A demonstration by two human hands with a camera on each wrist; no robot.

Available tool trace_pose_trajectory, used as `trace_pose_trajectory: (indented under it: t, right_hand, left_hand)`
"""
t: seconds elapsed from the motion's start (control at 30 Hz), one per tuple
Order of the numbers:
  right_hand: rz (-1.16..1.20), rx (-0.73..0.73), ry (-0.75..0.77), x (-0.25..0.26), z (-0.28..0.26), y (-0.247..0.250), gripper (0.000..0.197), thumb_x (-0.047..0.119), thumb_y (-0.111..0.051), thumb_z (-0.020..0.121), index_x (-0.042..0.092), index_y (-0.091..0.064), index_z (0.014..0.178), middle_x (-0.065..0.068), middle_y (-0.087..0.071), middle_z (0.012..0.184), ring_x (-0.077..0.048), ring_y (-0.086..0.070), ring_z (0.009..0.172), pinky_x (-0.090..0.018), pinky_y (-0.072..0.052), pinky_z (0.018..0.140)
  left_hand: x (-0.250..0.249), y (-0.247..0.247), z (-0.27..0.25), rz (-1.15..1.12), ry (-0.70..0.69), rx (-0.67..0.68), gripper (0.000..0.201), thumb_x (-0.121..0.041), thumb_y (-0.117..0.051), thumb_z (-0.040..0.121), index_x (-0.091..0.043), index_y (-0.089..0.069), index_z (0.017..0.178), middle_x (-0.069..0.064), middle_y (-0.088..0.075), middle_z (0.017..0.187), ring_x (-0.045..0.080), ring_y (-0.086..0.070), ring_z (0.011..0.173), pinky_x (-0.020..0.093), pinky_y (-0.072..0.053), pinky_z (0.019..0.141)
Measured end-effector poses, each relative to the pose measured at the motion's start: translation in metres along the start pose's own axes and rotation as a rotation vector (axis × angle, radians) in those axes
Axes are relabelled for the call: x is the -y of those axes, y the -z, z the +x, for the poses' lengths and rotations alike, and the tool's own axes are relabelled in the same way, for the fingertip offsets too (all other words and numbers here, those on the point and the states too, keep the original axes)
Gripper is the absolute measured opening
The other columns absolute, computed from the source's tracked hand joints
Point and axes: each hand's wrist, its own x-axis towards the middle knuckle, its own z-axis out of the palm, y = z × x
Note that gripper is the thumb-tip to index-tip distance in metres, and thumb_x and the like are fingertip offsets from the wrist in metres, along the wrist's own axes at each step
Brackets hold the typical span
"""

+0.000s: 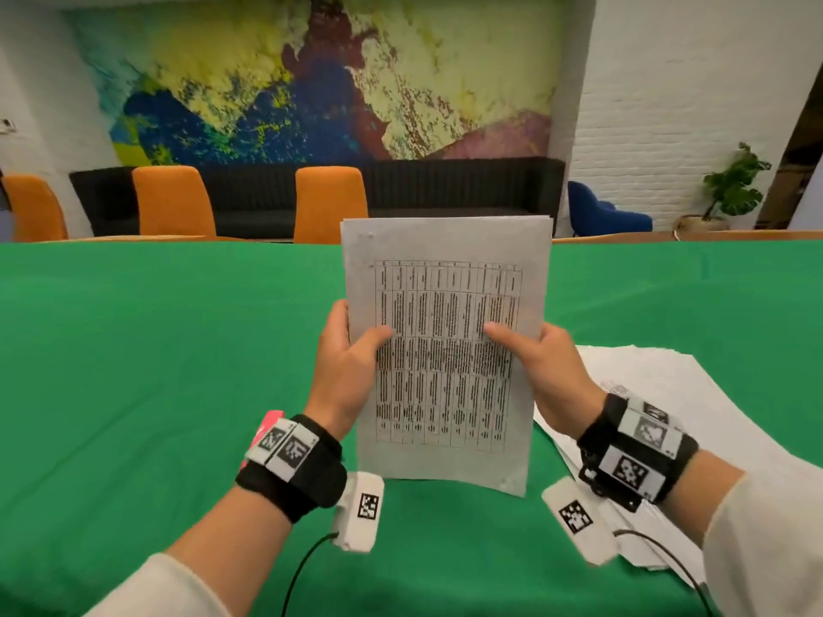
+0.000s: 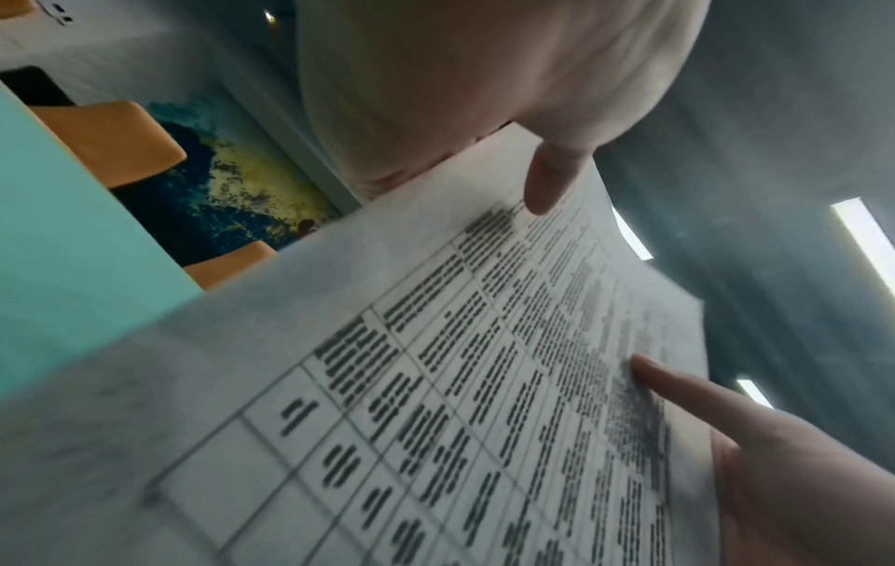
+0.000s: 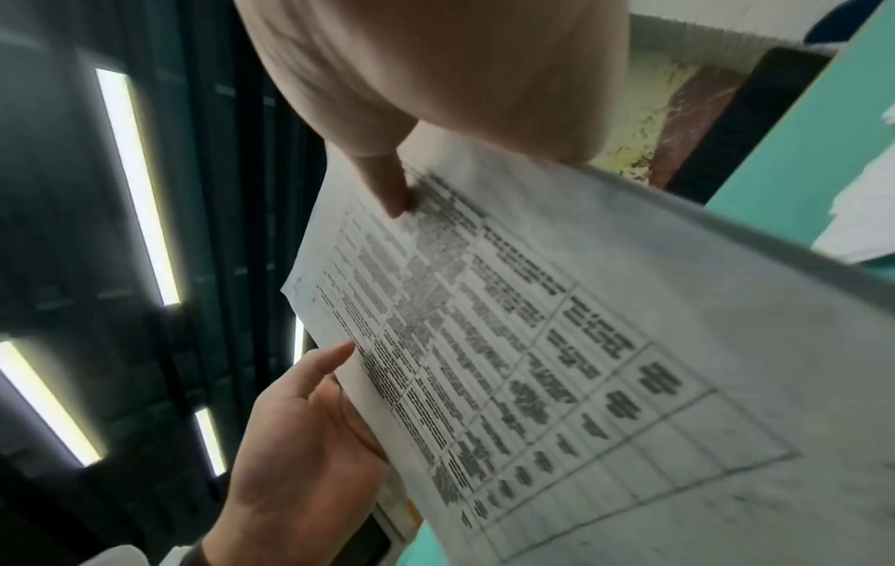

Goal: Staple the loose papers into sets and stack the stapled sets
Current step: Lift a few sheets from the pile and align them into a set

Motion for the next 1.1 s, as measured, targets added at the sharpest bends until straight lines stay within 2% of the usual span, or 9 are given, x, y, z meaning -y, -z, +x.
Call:
trace_pose_trajectory:
  t: [0.1, 0.2, 0.37, 0.5, 0.63, 0.77, 0.93, 1.03, 1.1]
  right_hand:
    - [0.024, -0.02, 0.047, 0.02, 0.006, -0.003, 0.017, 0.012, -0.068, 0.097, 0.01, -0.072, 0.113, -0.01, -0.079, 0.108, -0.029, -0.077, 0.097, -0.052, -0.062, 0.091]
    - [0.042, -0.017, 0.161, 0.047, 0.016, -0.005, 0.013, 0.012, -0.066, 0.098, 0.015, -0.073, 0.109, -0.008, -0.08, 0.107, -0.027, -0.077, 0.097, -0.044, -0.065, 0.083]
    - [-0.033, -0.005, 0.143, 0.021, 0.011, 0.0, 0.017, 0.017, -0.072, 0.094, 0.016, -0.074, 0.111, -0.007, -0.079, 0.11, -0.027, -0.076, 0.102, -0.052, -0.06, 0.094]
    - [-0.101, 0.013, 0.133, 0.007, 0.006, 0.006, 0.022, 0.019, -0.074, 0.092, 0.017, -0.073, 0.114, -0.004, -0.079, 0.111, -0.025, -0.075, 0.104, -0.053, -0.059, 0.096]
    - [-0.086, 0.01, 0.231, 0.045, 0.022, -0.001, 0.011, 0.013, -0.066, 0.098, 0.016, -0.072, 0.107, -0.005, -0.08, 0.104, -0.023, -0.077, 0.096, -0.044, -0.064, 0.084]
    - [-0.024, -0.019, 0.316, 0.079, 0.038, -0.009, 0.011, 0.013, -0.066, 0.1, 0.019, -0.073, 0.105, -0.003, -0.081, 0.102, -0.023, -0.077, 0.097, -0.038, -0.065, 0.08]
    - [-0.03, -0.03, 0.213, 0.047, 0.029, -0.005, 0.012, 0.015, -0.07, 0.096, 0.014, -0.073, 0.108, -0.007, -0.08, 0.104, -0.023, -0.078, 0.095, -0.042, -0.064, 0.084]
    - [-0.076, -0.024, 0.158, 0.031, 0.023, -0.003, 0.014, 0.016, -0.071, 0.096, 0.014, -0.073, 0.109, -0.004, -0.08, 0.103, -0.022, -0.078, 0.093, -0.043, -0.064, 0.084]
    - [-0.066, -0.018, 0.182, 0.039, 0.026, -0.005, 0.01, 0.014, -0.069, 0.097, 0.016, -0.072, 0.107, -0.002, -0.081, 0.1, -0.02, -0.078, 0.092, -0.037, -0.065, 0.077]
  left_hand:
    - [-0.018, -0.007, 0.013, -0.023, -0.075, -0.047, 0.027, -0.004, -0.059, 0.094, -0.02, -0.063, 0.115, 0.001, -0.076, 0.114, 0.021, -0.073, 0.106, 0.045, -0.059, 0.093]
    - [-0.043, -0.01, 0.032, -0.096, -0.139, -0.048, 0.032, -0.009, -0.059, 0.087, -0.014, -0.062, 0.119, 0.005, -0.075, 0.118, 0.025, -0.072, 0.109, 0.044, -0.059, 0.092]
    - [-0.02, -0.004, 0.019, -0.059, -0.059, -0.013, 0.027, -0.009, -0.058, 0.096, -0.016, -0.06, 0.122, 0.0, -0.075, 0.116, 0.021, -0.072, 0.109, 0.037, -0.059, 0.087]
    - [-0.001, 0.002, 0.009, -0.022, -0.025, 0.07, 0.036, -0.019, -0.06, 0.095, -0.017, -0.059, 0.131, -0.001, -0.073, 0.124, 0.018, -0.07, 0.115, 0.04, -0.057, 0.096]
    - [-0.031, -0.007, 0.033, -0.057, -0.069, 0.044, 0.027, -0.003, -0.051, 0.102, -0.009, -0.06, 0.128, 0.008, -0.075, 0.117, 0.023, -0.074, 0.105, 0.037, -0.063, 0.086]
    - [-0.061, -0.016, 0.058, -0.089, -0.157, -0.04, 0.02, -0.003, -0.053, 0.099, -0.01, -0.061, 0.116, 0.004, -0.077, 0.106, 0.021, -0.076, 0.098, 0.036, -0.062, 0.079]
    - [-0.03, -0.009, 0.038, -0.062, -0.068, -0.019, 0.024, -0.012, -0.057, 0.096, -0.013, -0.062, 0.12, 0.006, -0.076, 0.114, 0.027, -0.074, 0.106, 0.054, -0.06, 0.093]
    - [-0.014, -0.009, 0.023, -0.033, -0.013, 0.016, 0.026, -0.009, -0.054, 0.1, -0.016, -0.063, 0.124, 0.003, -0.076, 0.117, 0.024, -0.073, 0.108, 0.055, -0.058, 0.098]
    - [-0.021, -0.011, 0.028, -0.04, -0.019, 0.001, 0.026, -0.006, -0.053, 0.101, -0.015, -0.065, 0.122, 0.002, -0.077, 0.115, 0.022, -0.074, 0.107, 0.053, -0.058, 0.097]
